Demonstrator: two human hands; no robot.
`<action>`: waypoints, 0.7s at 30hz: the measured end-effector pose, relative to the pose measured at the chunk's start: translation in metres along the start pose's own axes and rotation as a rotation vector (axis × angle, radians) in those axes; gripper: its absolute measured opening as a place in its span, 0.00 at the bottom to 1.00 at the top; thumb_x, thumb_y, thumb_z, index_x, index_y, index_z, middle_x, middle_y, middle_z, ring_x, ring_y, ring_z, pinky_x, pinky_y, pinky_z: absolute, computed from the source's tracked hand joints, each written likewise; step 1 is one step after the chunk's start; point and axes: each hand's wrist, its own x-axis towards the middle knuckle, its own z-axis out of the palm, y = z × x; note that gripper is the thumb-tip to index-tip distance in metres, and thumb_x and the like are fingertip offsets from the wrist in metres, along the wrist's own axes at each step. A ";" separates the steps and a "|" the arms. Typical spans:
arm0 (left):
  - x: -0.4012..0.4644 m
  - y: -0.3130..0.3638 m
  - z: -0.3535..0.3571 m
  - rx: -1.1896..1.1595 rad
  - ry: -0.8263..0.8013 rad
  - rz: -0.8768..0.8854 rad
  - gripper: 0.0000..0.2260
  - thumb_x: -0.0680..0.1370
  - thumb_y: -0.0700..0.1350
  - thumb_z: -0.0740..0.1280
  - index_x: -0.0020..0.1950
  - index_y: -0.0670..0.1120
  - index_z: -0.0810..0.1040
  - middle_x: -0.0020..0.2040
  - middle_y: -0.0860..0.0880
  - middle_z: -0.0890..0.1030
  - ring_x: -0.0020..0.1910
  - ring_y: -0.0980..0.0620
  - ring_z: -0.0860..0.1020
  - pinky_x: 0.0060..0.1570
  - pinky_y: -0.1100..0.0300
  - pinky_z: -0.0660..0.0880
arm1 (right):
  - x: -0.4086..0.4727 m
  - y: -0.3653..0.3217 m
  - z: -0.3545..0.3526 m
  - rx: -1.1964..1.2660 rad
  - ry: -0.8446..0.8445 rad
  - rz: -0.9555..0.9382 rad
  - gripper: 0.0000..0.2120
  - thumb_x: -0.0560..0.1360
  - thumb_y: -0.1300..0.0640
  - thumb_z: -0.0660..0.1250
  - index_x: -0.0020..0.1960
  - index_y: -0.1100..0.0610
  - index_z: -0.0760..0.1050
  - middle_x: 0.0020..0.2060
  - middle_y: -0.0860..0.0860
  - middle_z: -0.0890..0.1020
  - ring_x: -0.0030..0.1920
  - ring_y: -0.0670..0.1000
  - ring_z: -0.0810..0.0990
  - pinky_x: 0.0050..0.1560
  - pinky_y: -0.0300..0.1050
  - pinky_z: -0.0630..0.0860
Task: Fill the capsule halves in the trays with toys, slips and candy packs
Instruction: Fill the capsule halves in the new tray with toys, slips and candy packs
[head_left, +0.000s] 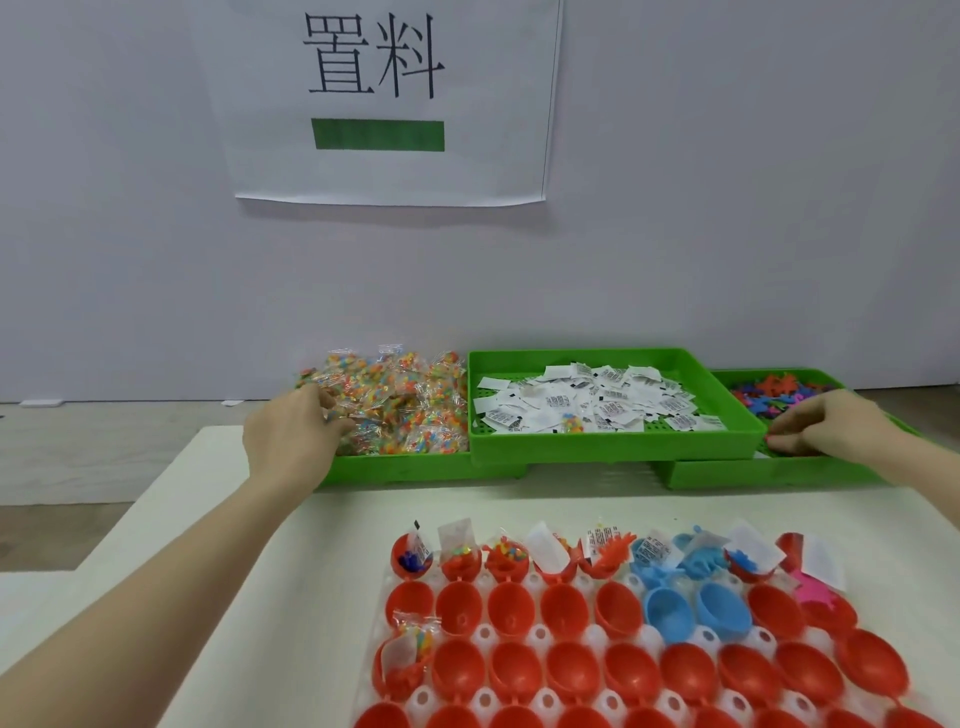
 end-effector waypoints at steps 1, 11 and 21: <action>-0.001 0.001 0.000 -0.041 0.024 -0.016 0.15 0.75 0.52 0.68 0.54 0.42 0.78 0.50 0.43 0.81 0.52 0.40 0.76 0.42 0.56 0.66 | -0.002 -0.001 0.000 -0.019 -0.028 -0.028 0.06 0.67 0.66 0.74 0.44 0.63 0.81 0.44 0.57 0.80 0.48 0.55 0.75 0.49 0.41 0.66; -0.057 0.016 -0.039 -1.022 0.146 -0.212 0.03 0.71 0.40 0.72 0.43 0.43 0.80 0.32 0.48 0.79 0.27 0.57 0.80 0.34 0.67 0.77 | 0.000 -0.015 -0.008 0.376 0.305 -0.106 0.07 0.72 0.66 0.66 0.47 0.61 0.68 0.24 0.53 0.81 0.18 0.43 0.75 0.23 0.40 0.73; -0.108 0.016 -0.088 -1.377 0.043 -0.341 0.03 0.71 0.39 0.70 0.42 0.44 0.78 0.32 0.50 0.81 0.25 0.58 0.78 0.30 0.71 0.75 | -0.030 -0.113 0.030 0.214 -0.023 -0.371 0.15 0.74 0.66 0.54 0.34 0.56 0.74 0.31 0.48 0.77 0.34 0.42 0.76 0.36 0.37 0.70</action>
